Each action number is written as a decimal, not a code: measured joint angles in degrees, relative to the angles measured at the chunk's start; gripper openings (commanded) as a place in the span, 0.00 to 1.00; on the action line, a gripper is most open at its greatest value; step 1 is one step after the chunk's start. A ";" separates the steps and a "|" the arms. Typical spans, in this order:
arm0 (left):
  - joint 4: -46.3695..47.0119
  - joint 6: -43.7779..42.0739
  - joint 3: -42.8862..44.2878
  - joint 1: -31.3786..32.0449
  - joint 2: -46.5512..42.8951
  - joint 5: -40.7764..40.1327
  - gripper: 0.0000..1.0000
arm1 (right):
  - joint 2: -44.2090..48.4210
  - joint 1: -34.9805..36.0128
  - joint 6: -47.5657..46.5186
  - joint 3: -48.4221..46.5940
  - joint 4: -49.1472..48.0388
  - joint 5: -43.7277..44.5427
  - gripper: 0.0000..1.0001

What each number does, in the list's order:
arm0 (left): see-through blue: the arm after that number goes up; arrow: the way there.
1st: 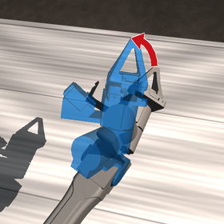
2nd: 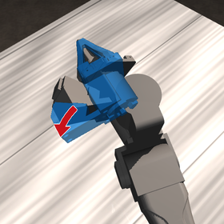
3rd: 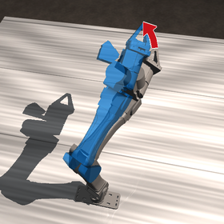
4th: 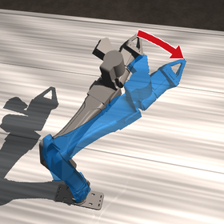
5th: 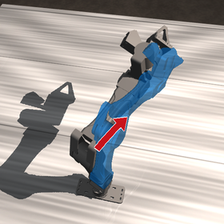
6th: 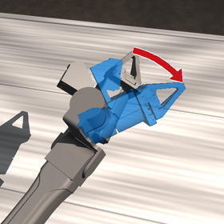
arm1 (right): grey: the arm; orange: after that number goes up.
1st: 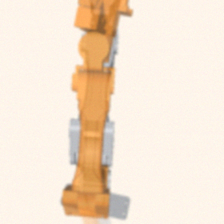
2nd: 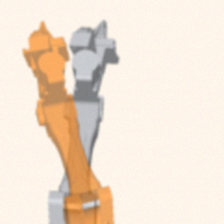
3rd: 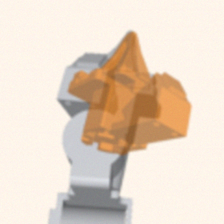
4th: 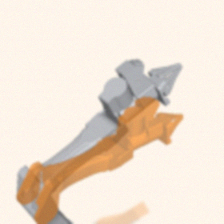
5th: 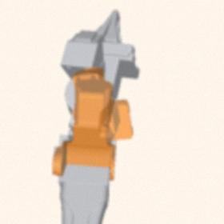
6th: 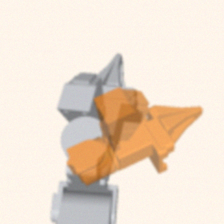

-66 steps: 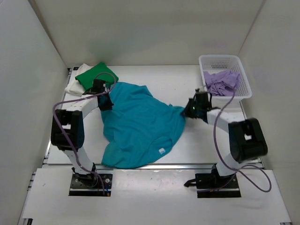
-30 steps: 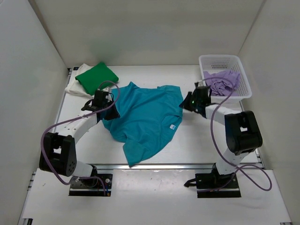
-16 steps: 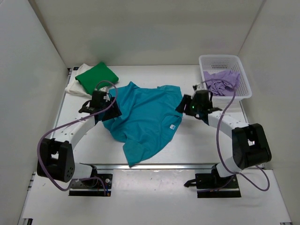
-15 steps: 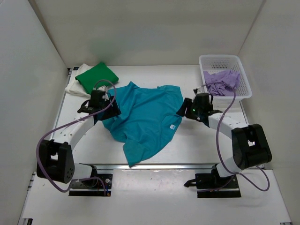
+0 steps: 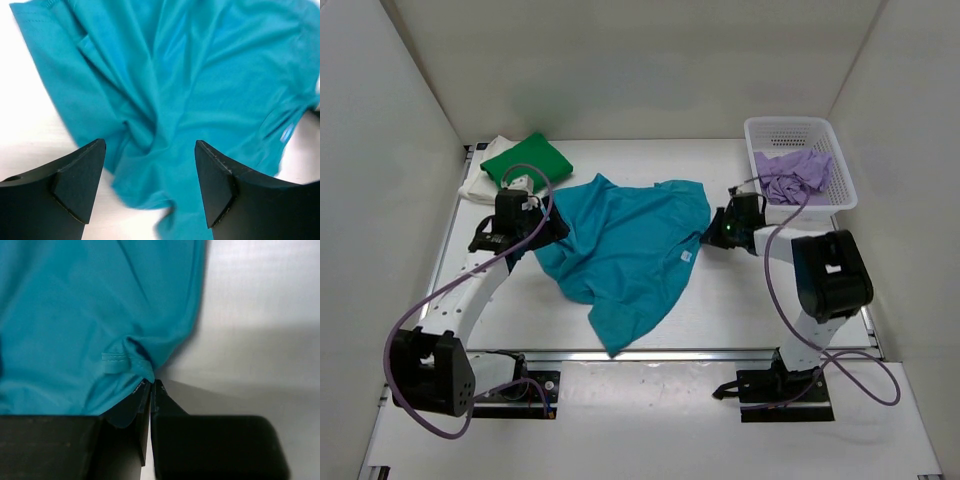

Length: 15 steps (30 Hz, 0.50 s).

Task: Fold and stack the t-shirts
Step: Flatten out the tshirt

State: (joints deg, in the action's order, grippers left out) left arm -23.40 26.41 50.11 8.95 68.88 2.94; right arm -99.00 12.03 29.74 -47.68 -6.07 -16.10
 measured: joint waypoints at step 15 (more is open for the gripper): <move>1.62 2.19 -5.79 4.42 0.81 0.46 0.58 | 2.38 -1.38 -5.01 -24.85 9.07 8.09 0.00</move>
State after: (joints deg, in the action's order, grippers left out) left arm -21.78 28.60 44.31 13.37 69.69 3.40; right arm -96.62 10.66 24.73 -72.53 3.01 -8.01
